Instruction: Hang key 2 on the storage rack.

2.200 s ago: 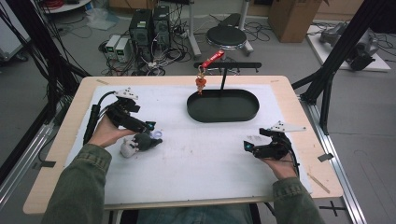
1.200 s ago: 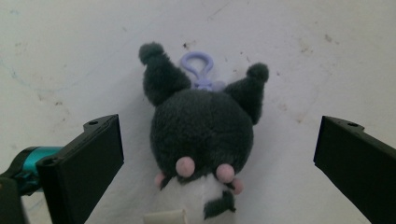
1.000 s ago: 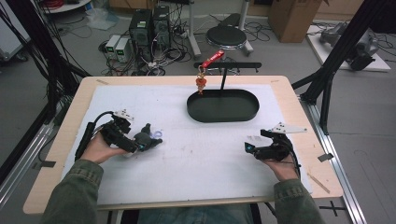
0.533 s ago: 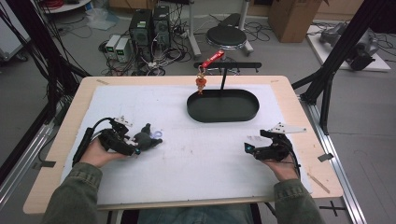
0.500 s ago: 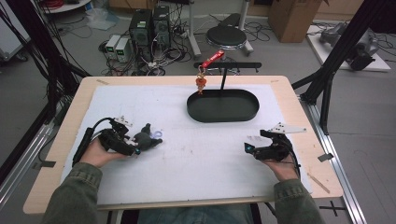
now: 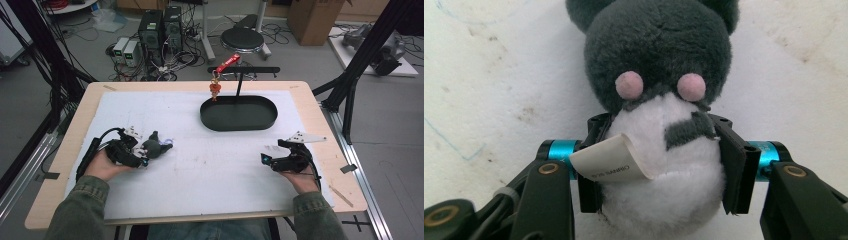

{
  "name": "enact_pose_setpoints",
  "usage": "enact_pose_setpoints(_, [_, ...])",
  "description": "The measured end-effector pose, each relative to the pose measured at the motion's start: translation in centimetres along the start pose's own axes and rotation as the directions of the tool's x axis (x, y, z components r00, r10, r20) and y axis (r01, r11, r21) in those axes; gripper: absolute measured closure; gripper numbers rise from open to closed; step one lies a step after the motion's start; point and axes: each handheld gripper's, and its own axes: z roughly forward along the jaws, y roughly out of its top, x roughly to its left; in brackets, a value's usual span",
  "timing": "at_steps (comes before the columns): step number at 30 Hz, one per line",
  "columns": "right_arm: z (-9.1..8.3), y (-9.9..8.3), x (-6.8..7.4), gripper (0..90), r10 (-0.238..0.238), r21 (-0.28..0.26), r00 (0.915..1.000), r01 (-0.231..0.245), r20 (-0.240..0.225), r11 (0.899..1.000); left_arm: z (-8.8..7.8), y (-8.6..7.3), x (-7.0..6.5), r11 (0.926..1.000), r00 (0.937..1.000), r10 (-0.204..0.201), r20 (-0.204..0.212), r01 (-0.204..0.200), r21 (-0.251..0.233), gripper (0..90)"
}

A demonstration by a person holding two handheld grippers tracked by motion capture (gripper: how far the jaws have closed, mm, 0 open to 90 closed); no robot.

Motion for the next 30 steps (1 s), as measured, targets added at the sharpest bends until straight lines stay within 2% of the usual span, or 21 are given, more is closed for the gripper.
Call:
enact_pose_setpoints(4, [0.1, 0.0, 0.0, 0.9, 0.002, 0.000, 1.0000, -0.002, -0.001, 1.000, -1.1, 0.7, -0.1, 0.9992, 0.9997, 0.023, -0.009, -0.023, -0.032, 47.7])
enact_pose_setpoints(7, [0.2, 0.1, 0.1, 0.9, -0.003, 0.002, 1.0000, 0.003, -0.003, 1.000, -2.2, 1.5, -0.2, 0.9973, 0.9987, 0.041, -0.031, -0.043, -0.059, 47.8])
enact_pose_setpoints(10, [0.2, 0.1, 0.1, 0.9, 0.000, 0.004, 1.0000, 0.000, -0.004, 1.000, -3.0, 2.1, -0.2, 0.9967, 0.9985, 0.050, -0.024, -0.051, -0.063, 48.0])
enact_pose_setpoints(18, [0.2, 0.1, 0.1, 0.9, -0.005, 0.001, 1.0000, 0.005, -0.002, 1.000, -3.9, 3.1, -0.1, 0.9948, 0.9973, 0.071, -0.018, -0.072, -0.073, 48.0])
enact_pose_setpoints(30, [0.1, 0.1, 0.0, 0.9, -0.001, -0.004, 1.0000, 0.001, -0.001, 1.000, -4.8, 6.4, -0.7, 0.9906, 0.9943, 0.101, -0.034, -0.104, -0.089, 48.1])
